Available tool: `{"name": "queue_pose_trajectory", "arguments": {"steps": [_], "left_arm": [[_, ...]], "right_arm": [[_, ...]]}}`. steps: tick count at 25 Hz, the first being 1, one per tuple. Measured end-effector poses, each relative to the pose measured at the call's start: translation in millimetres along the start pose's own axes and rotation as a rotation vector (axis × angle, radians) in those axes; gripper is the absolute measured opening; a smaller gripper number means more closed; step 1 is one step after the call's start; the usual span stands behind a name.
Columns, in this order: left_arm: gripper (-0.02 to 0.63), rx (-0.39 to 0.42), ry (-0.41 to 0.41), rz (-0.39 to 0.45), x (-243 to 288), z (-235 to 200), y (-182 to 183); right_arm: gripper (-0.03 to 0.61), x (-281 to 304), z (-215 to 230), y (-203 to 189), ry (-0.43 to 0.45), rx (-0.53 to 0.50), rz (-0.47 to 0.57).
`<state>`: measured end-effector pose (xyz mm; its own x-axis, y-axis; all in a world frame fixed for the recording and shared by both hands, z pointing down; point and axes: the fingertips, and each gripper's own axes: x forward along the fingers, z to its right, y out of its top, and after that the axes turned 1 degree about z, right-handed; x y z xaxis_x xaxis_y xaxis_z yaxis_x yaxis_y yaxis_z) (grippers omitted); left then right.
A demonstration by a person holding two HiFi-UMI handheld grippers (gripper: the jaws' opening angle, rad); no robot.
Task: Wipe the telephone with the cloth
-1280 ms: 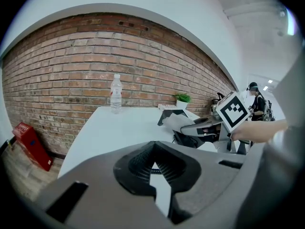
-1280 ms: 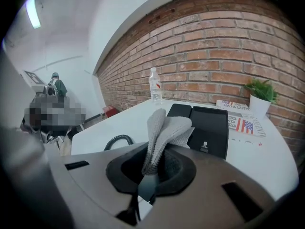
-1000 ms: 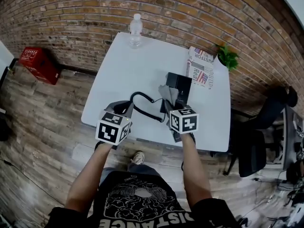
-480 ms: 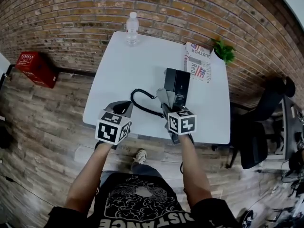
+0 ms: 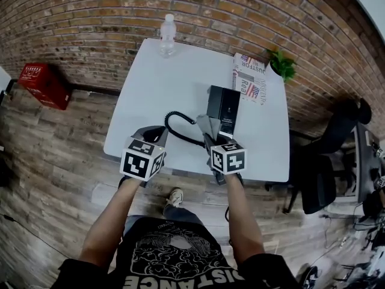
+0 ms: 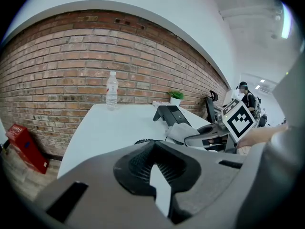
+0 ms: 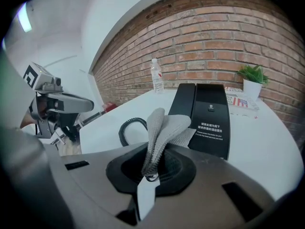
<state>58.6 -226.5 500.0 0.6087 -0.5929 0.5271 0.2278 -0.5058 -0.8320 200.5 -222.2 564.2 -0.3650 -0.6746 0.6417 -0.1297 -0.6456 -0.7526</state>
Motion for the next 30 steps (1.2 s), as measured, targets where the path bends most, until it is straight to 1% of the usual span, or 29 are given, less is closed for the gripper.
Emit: {"name": "queue_pose_trajectory", "arguments": {"steps": [3, 7, 13, 17, 20, 23, 25, 30], "left_arm": [[0.006, -0.002, -0.004, 0.005, 2.8, 1.1, 2.1], [0.006, -0.006, -0.001, 0.011, 7.7, 3.3, 5.1], [0.006, -0.025, 0.022, 0.029, 13.1, 0.0, 11.5], [0.006, -0.043, 0.045, 0.039, 14.7, -4.9, 13.4], [0.006, -0.056, 0.063, 0.042, 15.9, -10.5, 13.5], [0.006, -0.077, 0.083, 0.045, 16.1, -16.8, 11.7], [0.006, -0.087, 0.098, 0.047, 15.1, -20.9, 10.3], [0.006, -0.111, 0.135, 0.048, 12.4, -30.5, 6.7]], "right_arm": [[0.012, -9.6, 2.1, 15.0, -0.018, -0.011, 0.041], [0.012, -24.1, 8.7, 46.0, -0.034, -0.044, 0.112], [0.012, -31.0, 20.7, 92.7, -0.019, -0.078, 0.181], [0.012, -26.7, 28.0, 123.7, -0.015, -0.14, 0.201], [0.012, -16.4, 32.9, 148.2, -0.018, -0.208, 0.204], [0.012, -0.1, 39.4, 165.1, -0.027, -0.286, 0.184], [0.012, 11.7, 43.4, 169.5, -0.028, -0.319, 0.157], [0.012, 39.5, 44.6, 170.2, -0.003, -0.355, 0.096]]}}
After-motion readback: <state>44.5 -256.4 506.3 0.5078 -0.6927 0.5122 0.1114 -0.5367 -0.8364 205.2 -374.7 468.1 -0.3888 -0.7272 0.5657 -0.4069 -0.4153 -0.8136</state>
